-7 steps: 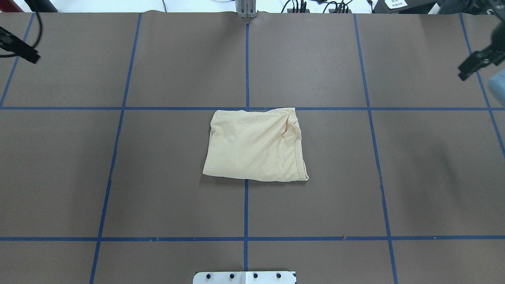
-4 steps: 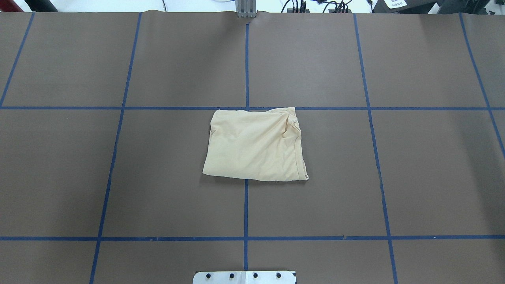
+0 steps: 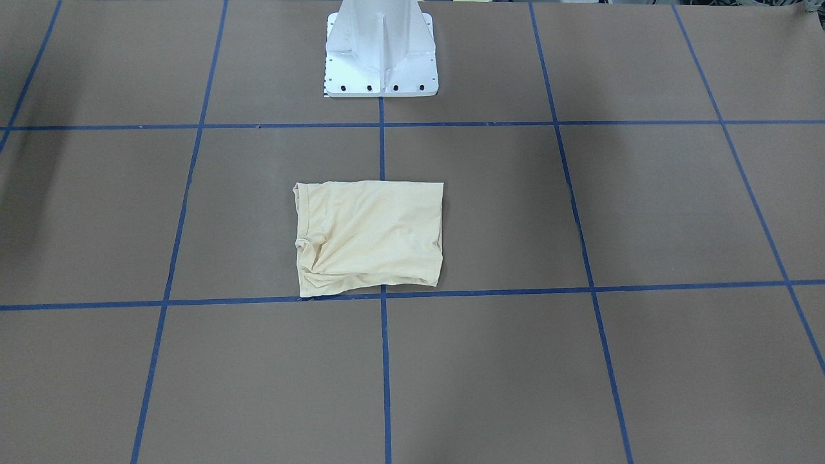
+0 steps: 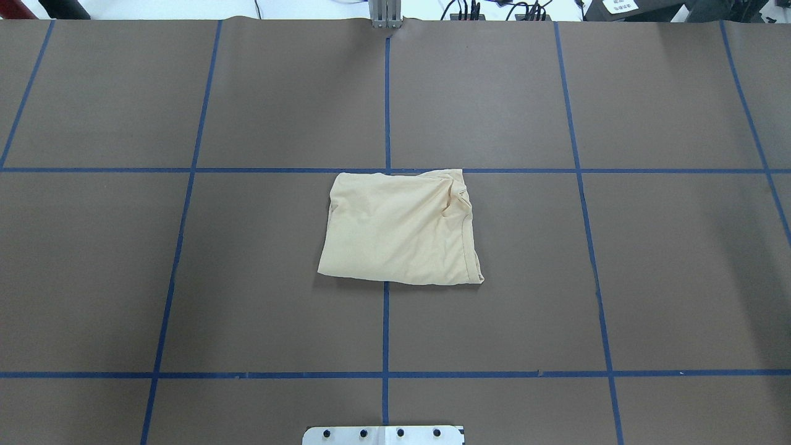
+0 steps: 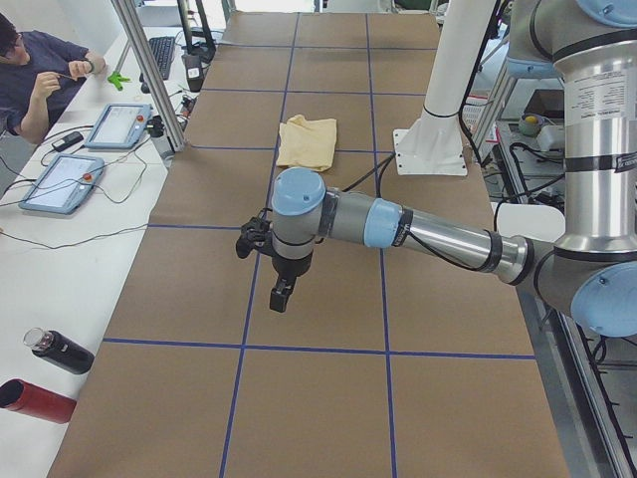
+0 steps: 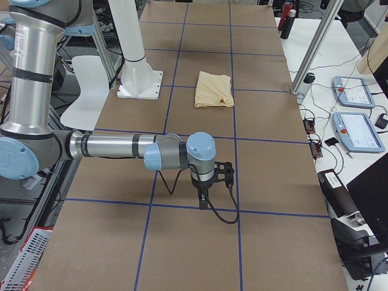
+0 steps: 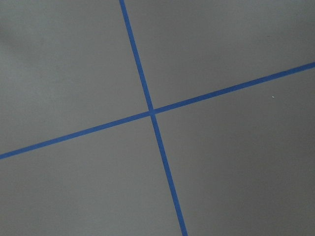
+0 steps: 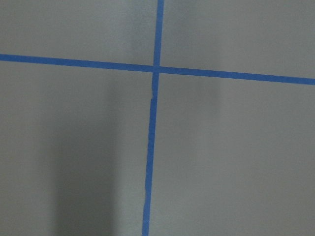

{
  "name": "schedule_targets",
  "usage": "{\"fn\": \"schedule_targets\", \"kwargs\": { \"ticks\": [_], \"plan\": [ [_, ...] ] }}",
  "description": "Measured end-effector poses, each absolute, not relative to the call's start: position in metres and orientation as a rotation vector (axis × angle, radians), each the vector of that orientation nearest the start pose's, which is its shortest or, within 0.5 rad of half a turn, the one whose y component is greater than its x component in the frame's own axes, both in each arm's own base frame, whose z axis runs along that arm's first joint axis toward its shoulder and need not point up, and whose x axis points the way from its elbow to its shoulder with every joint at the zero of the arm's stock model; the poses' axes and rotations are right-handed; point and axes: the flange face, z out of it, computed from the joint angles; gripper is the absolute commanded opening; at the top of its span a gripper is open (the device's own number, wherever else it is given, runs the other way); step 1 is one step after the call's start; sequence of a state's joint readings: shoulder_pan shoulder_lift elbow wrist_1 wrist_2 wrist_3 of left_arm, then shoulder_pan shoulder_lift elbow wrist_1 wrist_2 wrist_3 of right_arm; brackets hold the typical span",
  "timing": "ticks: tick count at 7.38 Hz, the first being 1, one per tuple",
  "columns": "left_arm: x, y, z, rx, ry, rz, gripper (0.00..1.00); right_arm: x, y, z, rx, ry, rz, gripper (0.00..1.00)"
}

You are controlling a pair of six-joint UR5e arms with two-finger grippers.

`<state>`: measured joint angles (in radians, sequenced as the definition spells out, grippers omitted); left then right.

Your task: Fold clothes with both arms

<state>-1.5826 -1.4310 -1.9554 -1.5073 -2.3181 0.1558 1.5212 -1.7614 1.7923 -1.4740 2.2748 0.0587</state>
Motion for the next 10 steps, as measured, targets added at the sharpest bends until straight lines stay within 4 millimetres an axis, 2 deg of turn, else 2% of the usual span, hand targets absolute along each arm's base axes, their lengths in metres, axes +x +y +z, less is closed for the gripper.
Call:
{"fn": "schedule_targets", "kwargs": {
  "ticks": [3, 5, 6, 8, 9, 10],
  "plan": [
    [-0.070, -0.426, 0.544, 0.231, 0.742, 0.179, 1.00, 0.032, -0.425, 0.626, 0.091, -0.707, -0.090, 1.00],
    [-0.068, -0.426, 0.551, 0.214, 0.751, 0.172, 1.00, 0.036, -0.420, 0.624, 0.084, -0.703, -0.147, 1.00],
    [-0.067, -0.428, 0.565, 0.182, 0.752, 0.161, 1.00, 0.040, -0.417, 0.623, 0.080, -0.704, -0.155, 1.00],
    [-0.066, -0.428, 0.606, 0.108, 0.758, 0.136, 1.00, 0.044, -0.410, 0.627, 0.069, -0.711, -0.147, 1.00],
    [-0.068, -0.423, 0.618, 0.090, 0.759, 0.134, 1.00, 0.045, -0.406, 0.630, 0.063, -0.713, -0.142, 1.00],
    [-0.071, -0.411, 0.622, 0.092, 0.760, 0.147, 1.00, 0.046, -0.403, 0.631, 0.060, -0.713, -0.138, 1.00]
  ]
}}
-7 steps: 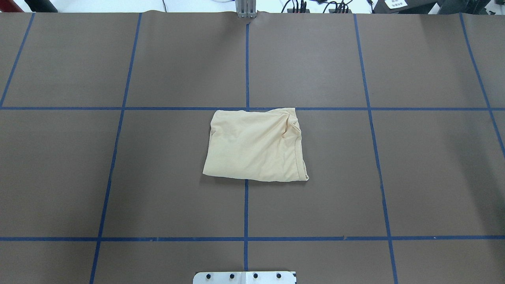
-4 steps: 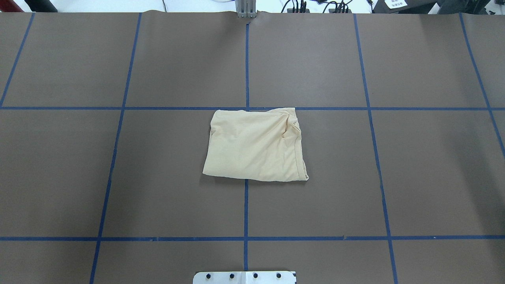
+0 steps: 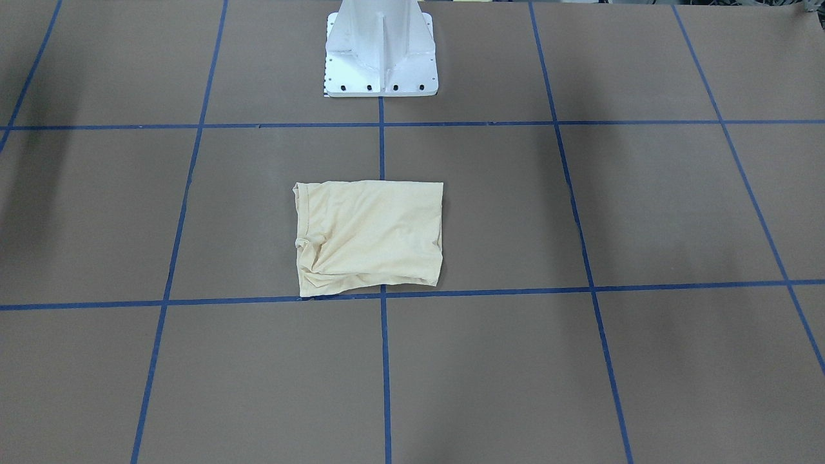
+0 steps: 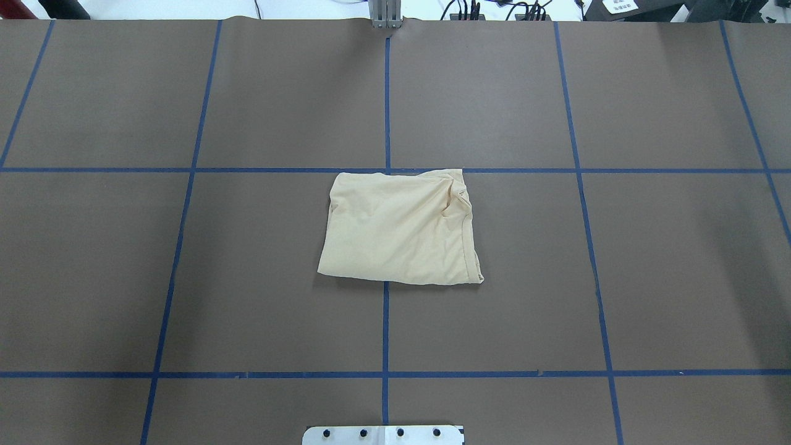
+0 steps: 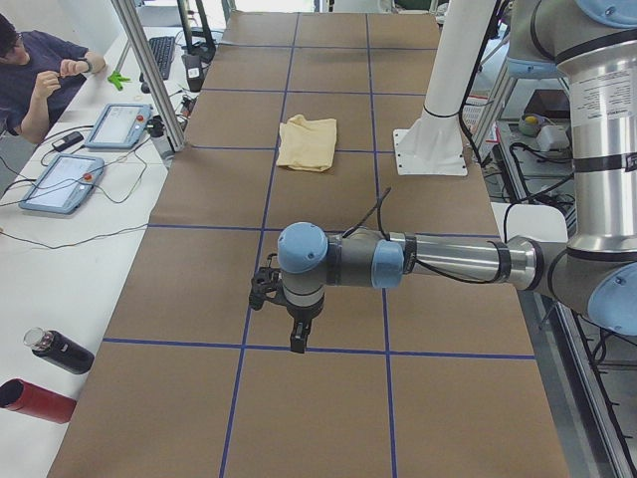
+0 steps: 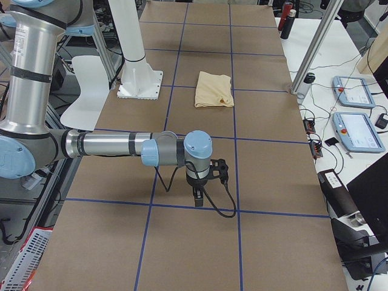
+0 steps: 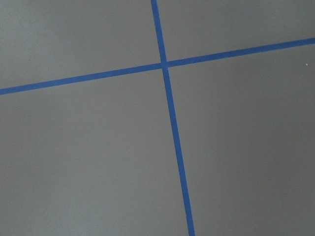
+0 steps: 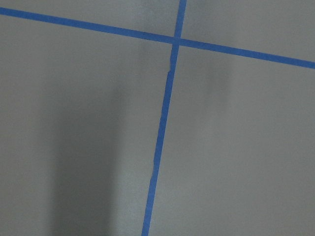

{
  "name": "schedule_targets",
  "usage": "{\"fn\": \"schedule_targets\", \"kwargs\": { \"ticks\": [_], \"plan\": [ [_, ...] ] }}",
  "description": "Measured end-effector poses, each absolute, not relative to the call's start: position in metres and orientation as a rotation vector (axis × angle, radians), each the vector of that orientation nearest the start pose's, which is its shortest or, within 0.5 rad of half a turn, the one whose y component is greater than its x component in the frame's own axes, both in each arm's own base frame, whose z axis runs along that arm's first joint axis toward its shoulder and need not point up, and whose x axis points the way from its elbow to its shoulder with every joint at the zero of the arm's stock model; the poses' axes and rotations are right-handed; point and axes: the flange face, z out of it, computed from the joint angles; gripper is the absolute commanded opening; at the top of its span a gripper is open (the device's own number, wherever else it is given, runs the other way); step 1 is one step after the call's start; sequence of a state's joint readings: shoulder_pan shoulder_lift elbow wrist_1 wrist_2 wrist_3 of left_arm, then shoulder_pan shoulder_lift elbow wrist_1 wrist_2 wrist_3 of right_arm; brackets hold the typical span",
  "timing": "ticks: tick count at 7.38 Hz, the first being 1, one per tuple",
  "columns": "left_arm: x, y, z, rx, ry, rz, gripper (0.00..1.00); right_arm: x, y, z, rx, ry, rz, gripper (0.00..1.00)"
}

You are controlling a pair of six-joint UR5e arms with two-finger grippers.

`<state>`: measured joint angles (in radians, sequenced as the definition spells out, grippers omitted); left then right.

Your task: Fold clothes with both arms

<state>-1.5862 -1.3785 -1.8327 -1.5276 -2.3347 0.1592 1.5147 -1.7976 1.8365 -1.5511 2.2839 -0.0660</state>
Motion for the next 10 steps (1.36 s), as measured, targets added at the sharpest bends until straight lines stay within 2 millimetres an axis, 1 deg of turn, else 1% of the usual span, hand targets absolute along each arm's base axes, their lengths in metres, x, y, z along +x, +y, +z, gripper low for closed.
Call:
{"fn": "schedule_targets", "kwargs": {
  "ticks": [1, 2, 5, 7, 10],
  "plan": [
    [-0.073, -0.399, 0.619, 0.100, 0.760, 0.162, 1.00, 0.046, -0.402, 0.631, 0.059, -0.713, -0.135, 1.00],
    [-0.074, -0.393, 0.612, 0.109, 0.758, 0.168, 1.00, 0.046, -0.402, 0.629, 0.061, -0.713, -0.133, 1.00],
    [-0.074, -0.393, 0.594, 0.143, 0.748, 0.187, 1.00, 0.050, -0.400, 0.620, 0.080, -0.715, -0.127, 1.00],
    [-0.074, -0.394, 0.591, 0.150, 0.745, 0.190, 1.00, 0.052, -0.397, 0.620, 0.079, -0.715, -0.123, 1.00],
    [-0.074, -0.393, 0.593, 0.147, 0.745, 0.190, 1.00, 0.053, -0.394, 0.623, 0.074, -0.711, -0.117, 1.00]
  ]
}}
